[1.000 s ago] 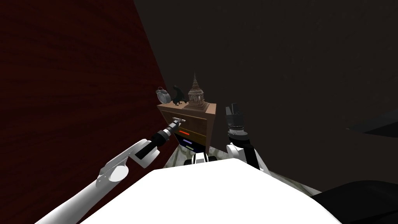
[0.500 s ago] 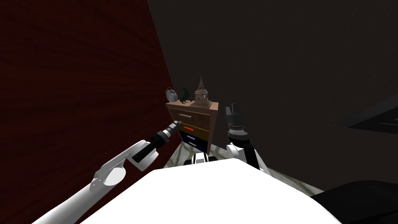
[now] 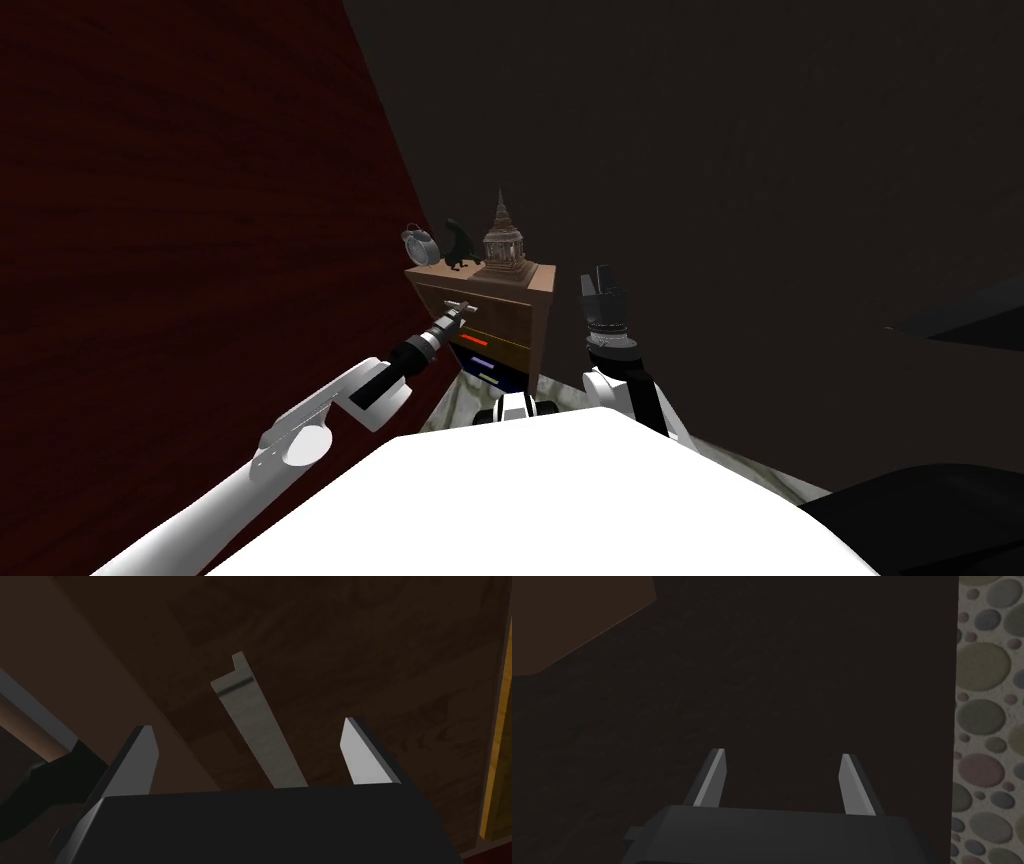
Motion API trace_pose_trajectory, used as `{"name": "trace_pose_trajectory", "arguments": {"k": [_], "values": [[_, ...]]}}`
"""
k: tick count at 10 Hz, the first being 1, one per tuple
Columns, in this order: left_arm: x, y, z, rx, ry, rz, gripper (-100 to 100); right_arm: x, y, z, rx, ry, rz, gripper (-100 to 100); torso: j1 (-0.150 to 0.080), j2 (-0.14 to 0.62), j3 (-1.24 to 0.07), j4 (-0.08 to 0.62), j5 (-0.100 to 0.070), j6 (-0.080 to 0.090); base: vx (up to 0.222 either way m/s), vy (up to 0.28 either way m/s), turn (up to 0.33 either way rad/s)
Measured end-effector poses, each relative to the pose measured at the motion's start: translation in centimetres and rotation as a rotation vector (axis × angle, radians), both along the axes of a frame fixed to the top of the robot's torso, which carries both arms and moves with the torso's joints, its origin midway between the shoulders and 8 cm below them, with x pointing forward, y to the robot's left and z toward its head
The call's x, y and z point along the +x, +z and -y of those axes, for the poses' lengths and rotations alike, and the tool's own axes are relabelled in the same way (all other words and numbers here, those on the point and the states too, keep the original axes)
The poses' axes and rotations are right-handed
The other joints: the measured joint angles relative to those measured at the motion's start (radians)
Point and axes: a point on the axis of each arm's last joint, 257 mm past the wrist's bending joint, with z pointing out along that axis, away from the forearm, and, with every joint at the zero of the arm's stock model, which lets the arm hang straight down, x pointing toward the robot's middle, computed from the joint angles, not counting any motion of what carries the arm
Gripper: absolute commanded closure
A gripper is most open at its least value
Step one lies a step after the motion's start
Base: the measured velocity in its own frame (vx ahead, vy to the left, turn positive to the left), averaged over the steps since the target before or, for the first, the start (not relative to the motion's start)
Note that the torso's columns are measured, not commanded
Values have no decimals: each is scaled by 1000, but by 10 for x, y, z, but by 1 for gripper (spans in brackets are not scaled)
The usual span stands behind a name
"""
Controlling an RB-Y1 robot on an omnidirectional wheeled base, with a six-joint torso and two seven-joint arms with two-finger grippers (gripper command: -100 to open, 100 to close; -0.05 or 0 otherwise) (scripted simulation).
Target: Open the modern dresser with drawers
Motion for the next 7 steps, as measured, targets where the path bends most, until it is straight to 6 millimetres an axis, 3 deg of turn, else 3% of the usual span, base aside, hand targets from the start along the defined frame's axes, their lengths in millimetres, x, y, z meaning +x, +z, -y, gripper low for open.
{"name": "trace_pose_trajectory", "arguments": {"k": [1,2,7], "values": [[0,1,0,3,1,1,-100,0,0,0,0,0,0,0,-1,-2,-1,0,0,0,-5,-3,-5],[0,2,0,3,2,1,100,0,0,0,0,0,0,0,0,1,1,0,0,0,0,0,0],[-11,5,7,8,-23,-1,100,0,0,0,0,0,0,0,-3,-1,-1,0,-1,0,-141,73,59]]}}
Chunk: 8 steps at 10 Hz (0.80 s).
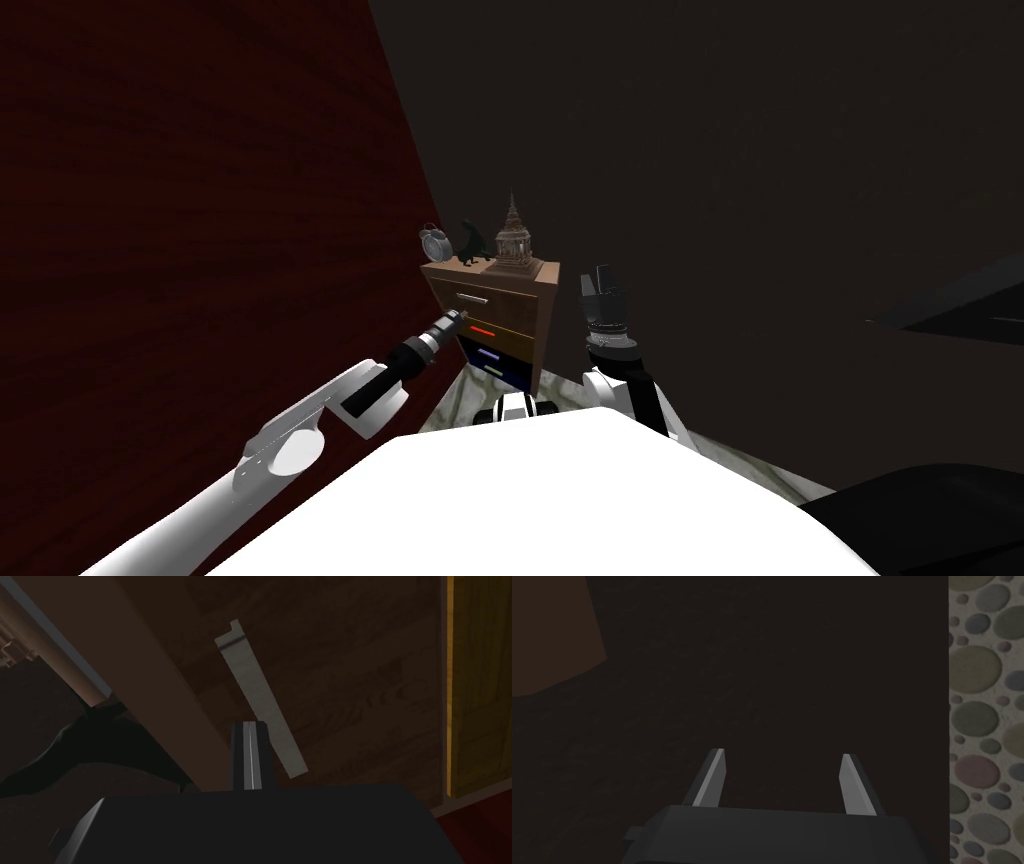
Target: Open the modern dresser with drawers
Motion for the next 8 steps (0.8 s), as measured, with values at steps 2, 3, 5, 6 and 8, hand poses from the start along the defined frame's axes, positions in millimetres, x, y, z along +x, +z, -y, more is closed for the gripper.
{"name": "trace_pose_trajectory", "arguments": {"k": [2,3,5,6,8], "values": [[3,-1,-2,-2,6,0,-100,0,0,0,0,0,0,0,-8,-16,-10,-5,-2,1,107,-59,-79],[6,-2,-4,-4,13,0,-100,0,0,0,0,0,0,0,-8,-16,-11,-5,-2,1,145,-98,-41],[12,-5,-9,-7,25,1,-100,0,0,0,0,0,0,0,-1,-5,-3,-2,0,0,116,-60,-38],[13,-6,-9,-7,26,2,-100,0,0,0,0,0,0,0,3,2,1,1,1,0,118,-60,-30],[13,-4,-9,-4,28,2,100,0,0,0,0,0,0,0,2,3,2,1,1,0,1,-3,-2]]}}
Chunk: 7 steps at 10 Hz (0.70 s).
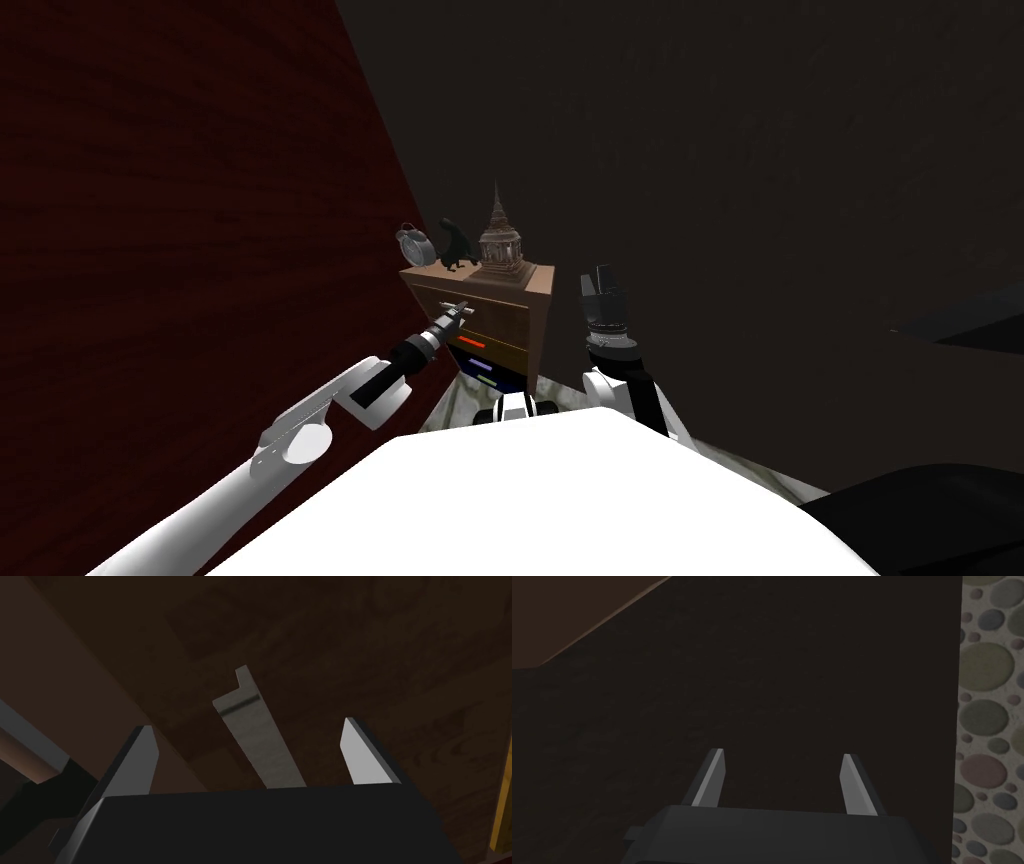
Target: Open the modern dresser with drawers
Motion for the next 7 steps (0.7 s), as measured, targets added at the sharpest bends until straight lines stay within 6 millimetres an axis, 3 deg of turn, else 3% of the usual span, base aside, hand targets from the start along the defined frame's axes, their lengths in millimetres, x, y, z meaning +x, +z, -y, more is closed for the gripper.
{"name": "trace_pose_trajectory", "arguments": {"k": [5,6,7], "values": [[-9,3,8,3,-23,-2,100,0,0,0,0,0,0,0,-2,-5,-3,-1,0,0,-119,73,54],[-10,3,9,3,-24,-3,-100,0,0,0,0,0,0,0,-6,-10,-6,-3,-1,1,72,-42,-80],[-6,1,6,1,-16,-3,-100,0,0,0,0,0,0,0,-10,-18,-11,-5,-3,1,127,-57,-58]]}}
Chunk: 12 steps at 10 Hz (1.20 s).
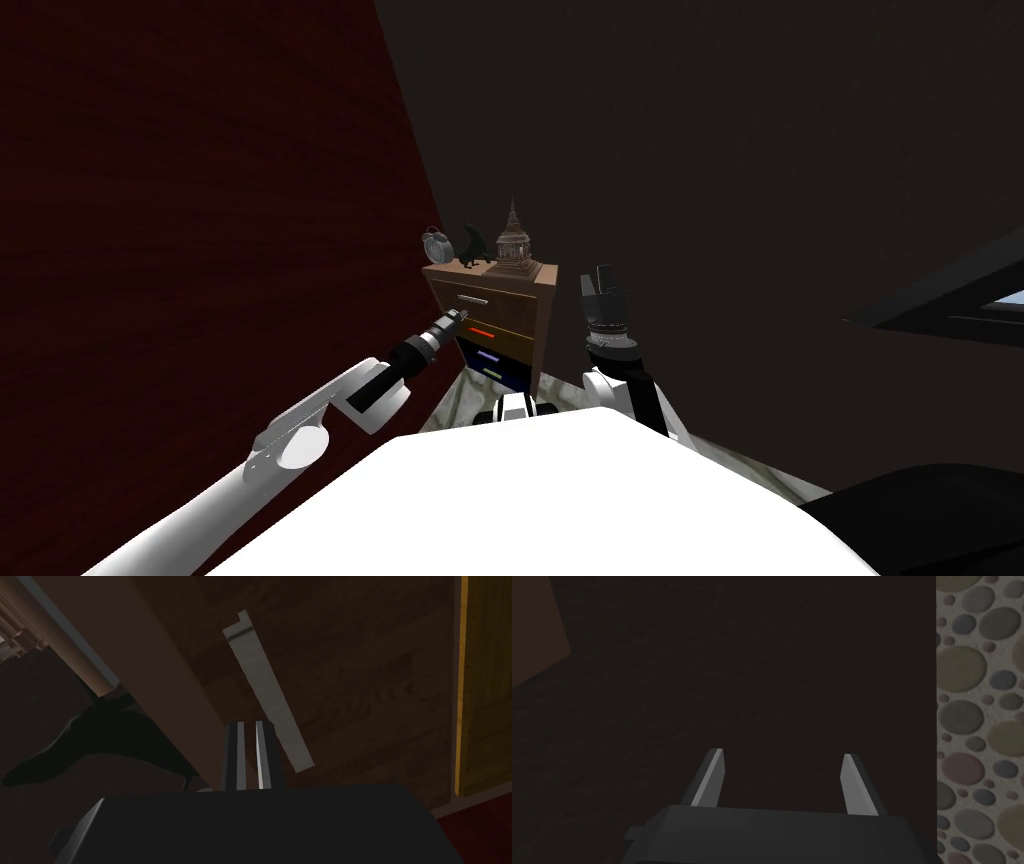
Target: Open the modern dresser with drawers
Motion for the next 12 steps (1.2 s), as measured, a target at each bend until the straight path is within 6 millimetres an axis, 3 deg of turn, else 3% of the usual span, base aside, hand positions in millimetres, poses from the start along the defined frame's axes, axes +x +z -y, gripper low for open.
{"name": "trace_pose_trajectory", "arguments": {"k": [5,6,11,12], "values": [[8,0,-5,-4,18,4,-100,0,0,0,0,0,0,0,9,17,10,5,3,-1,80,-41,-29],[9,0,-6,-3,19,4,100,0,0,0,0,0,0,0,10,17,11,5,3,-1,0,0,0],[-3,3,3,0,-7,-1,100,0,0,0,0,0,0,0,7,11,6,3,2,-1,-126,69,60],[-3,3,3,0,-8,-2,-100,0,0,0,0,0,0,0,4,6,4,2,1,0,51,-41,-91]]}}
